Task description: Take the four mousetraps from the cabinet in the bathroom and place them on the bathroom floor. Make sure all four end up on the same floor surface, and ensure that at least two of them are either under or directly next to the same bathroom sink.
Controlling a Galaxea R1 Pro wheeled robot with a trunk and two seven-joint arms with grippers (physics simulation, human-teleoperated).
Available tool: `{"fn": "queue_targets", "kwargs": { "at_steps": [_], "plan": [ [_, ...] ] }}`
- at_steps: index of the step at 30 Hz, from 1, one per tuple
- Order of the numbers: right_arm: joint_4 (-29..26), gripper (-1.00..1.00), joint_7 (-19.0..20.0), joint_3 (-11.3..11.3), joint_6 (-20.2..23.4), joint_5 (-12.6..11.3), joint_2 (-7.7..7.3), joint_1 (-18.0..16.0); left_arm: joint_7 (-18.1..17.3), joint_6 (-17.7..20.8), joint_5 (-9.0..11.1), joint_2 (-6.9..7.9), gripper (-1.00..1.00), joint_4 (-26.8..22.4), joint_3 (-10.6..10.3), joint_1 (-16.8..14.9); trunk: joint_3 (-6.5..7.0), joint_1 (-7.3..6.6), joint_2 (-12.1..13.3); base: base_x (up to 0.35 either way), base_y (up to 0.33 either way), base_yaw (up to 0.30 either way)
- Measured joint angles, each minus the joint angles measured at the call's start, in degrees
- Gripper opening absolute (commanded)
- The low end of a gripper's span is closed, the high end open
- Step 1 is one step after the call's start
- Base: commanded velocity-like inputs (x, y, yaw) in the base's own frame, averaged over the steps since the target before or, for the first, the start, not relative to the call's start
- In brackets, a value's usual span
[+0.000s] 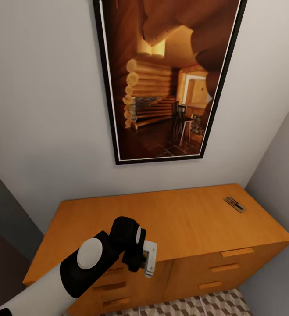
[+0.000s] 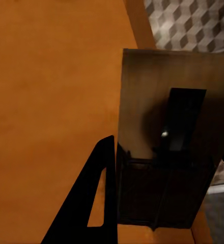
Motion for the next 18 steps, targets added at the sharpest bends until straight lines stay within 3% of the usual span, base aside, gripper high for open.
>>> {"fn": "queue_targets", "kwargs": {
  "at_steps": [18],
  "plan": [
    [0.0, 1.0, 0.01, 0.0, -0.57, 0.0, 0.04, -0.01, -0.01, 0.09, -0.02, 0.51, -1.0, 0.4, -0.08, 0.0, 0.0, 0.0, 0.0, -0.295, -0.173, 0.0]
  ]
}}
